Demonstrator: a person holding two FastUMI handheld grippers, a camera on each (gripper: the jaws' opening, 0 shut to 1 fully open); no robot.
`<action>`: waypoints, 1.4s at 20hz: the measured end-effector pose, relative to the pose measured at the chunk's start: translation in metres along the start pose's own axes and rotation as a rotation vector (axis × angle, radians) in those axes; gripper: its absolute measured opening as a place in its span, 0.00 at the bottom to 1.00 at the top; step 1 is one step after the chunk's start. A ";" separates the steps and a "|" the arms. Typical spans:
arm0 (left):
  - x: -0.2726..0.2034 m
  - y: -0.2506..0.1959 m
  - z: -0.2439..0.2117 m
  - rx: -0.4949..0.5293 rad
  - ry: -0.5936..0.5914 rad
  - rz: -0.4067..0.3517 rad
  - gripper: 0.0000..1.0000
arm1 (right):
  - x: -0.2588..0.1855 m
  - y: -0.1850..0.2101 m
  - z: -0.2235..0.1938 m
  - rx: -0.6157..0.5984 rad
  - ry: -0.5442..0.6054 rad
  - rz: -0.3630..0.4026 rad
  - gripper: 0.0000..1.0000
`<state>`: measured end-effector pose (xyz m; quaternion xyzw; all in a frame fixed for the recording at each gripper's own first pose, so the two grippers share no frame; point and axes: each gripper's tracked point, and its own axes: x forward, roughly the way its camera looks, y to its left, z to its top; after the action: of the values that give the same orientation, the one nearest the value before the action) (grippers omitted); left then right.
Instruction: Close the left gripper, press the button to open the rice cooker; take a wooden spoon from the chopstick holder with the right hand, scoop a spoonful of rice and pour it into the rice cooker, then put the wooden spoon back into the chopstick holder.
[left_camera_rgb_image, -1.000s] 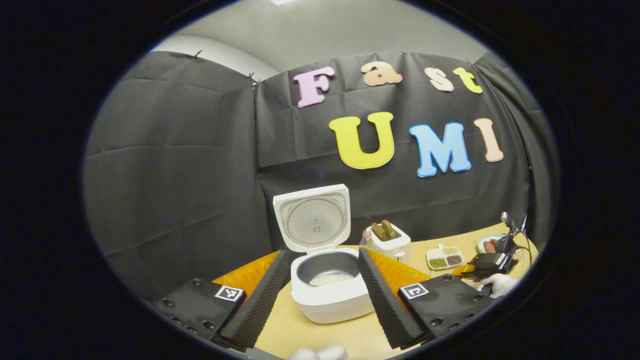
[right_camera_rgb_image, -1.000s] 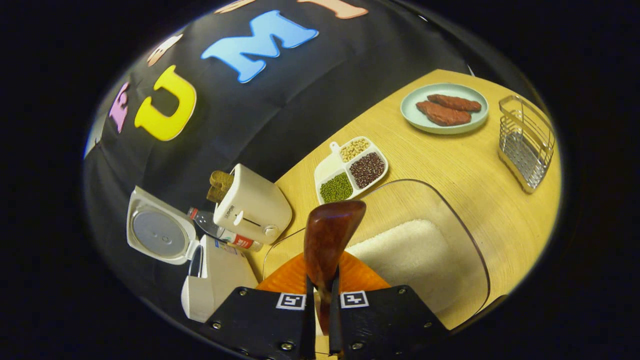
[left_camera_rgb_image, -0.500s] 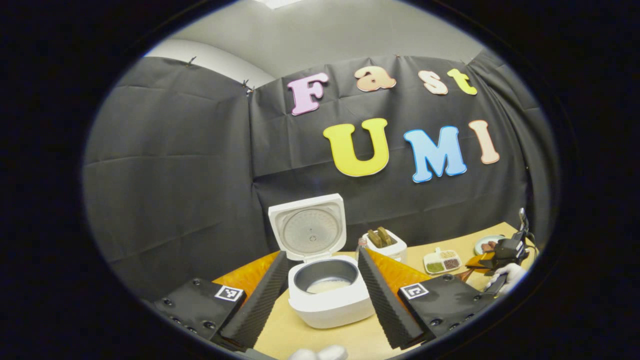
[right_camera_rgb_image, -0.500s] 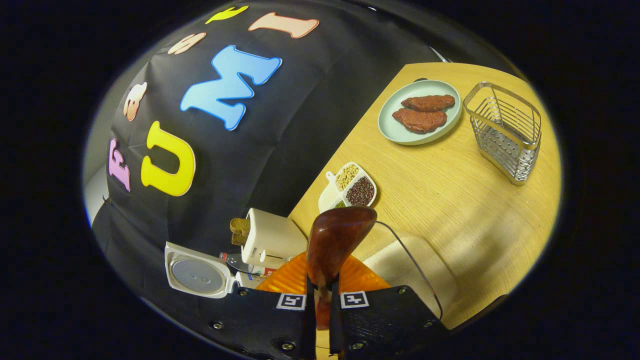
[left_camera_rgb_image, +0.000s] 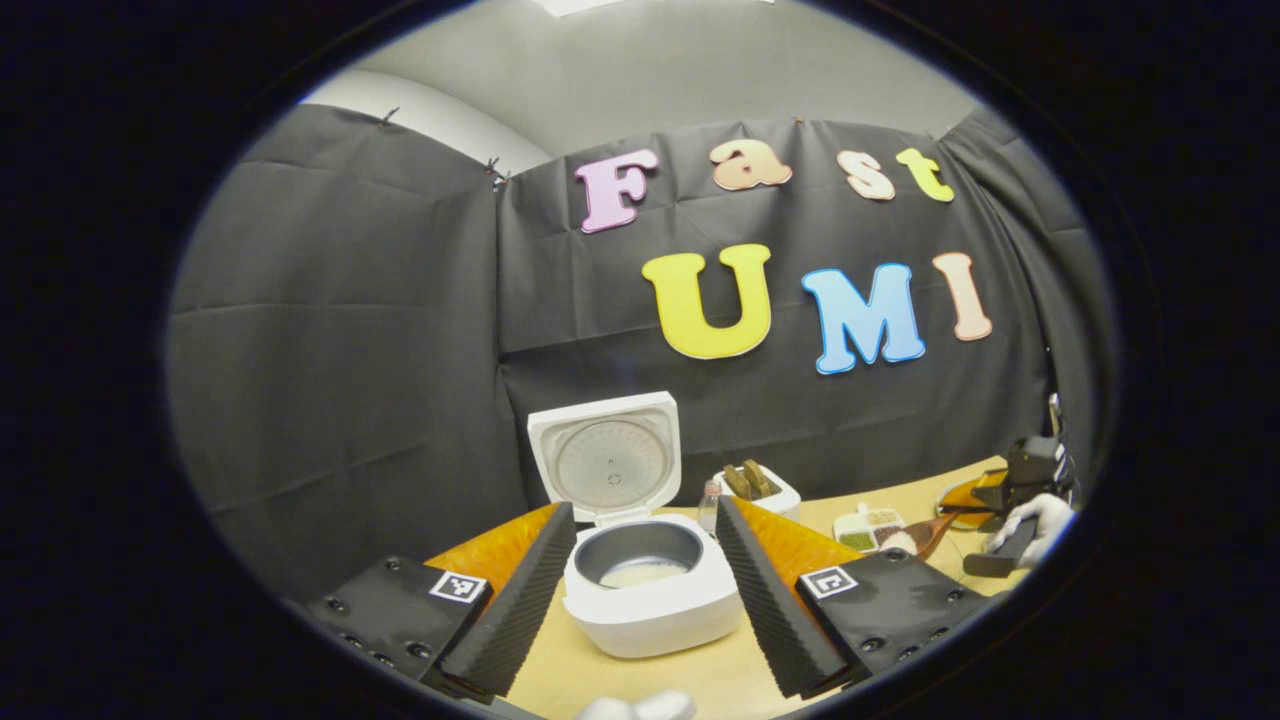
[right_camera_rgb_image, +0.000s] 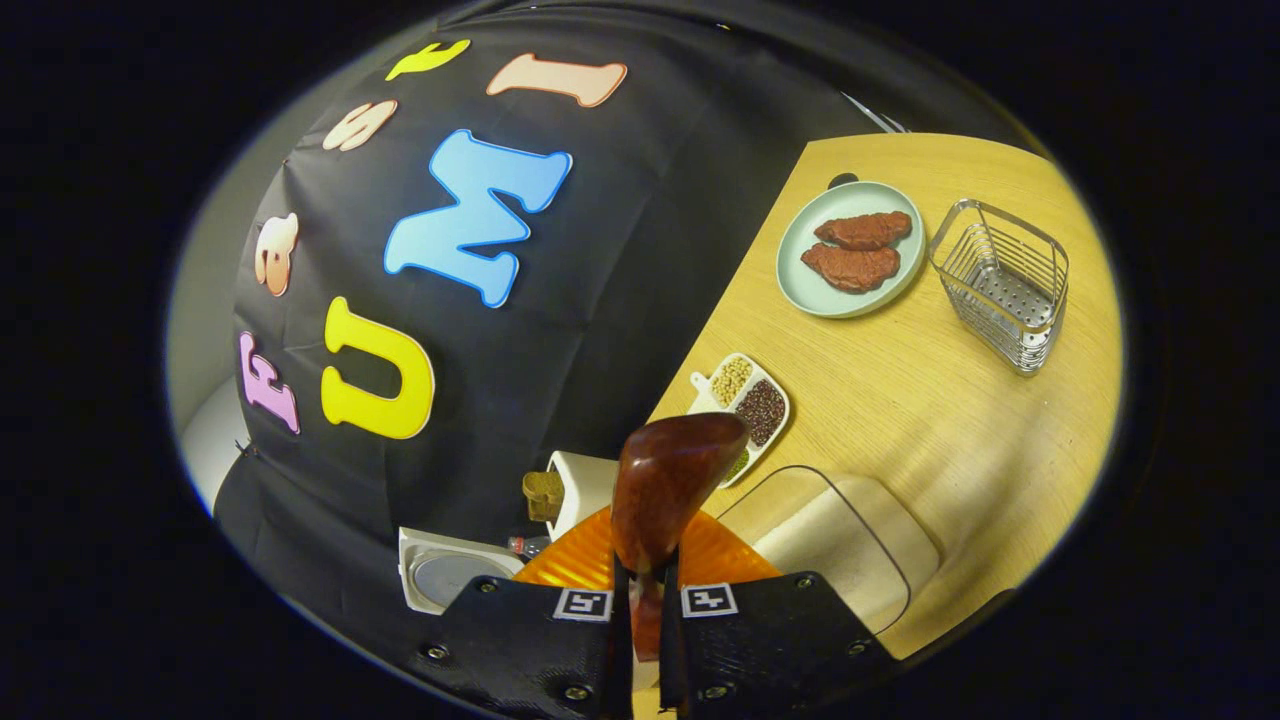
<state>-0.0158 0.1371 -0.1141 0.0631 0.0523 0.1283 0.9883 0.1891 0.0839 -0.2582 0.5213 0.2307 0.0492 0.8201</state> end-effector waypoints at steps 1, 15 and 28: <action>-0.002 0.003 -0.001 -0.006 0.000 0.001 0.98 | -0.003 0.014 -0.003 -0.006 0.005 0.021 0.11; -0.011 0.055 -0.025 -0.063 0.006 0.061 0.98 | 0.040 0.198 -0.120 -0.055 0.131 0.138 0.10; -0.021 0.118 -0.045 -0.079 0.060 0.220 1.00 | 0.128 0.229 -0.249 -0.271 0.216 0.116 0.10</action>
<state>-0.0705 0.2502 -0.1402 0.0254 0.0696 0.2398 0.9680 0.2330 0.4355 -0.1860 0.4102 0.2783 0.1829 0.8490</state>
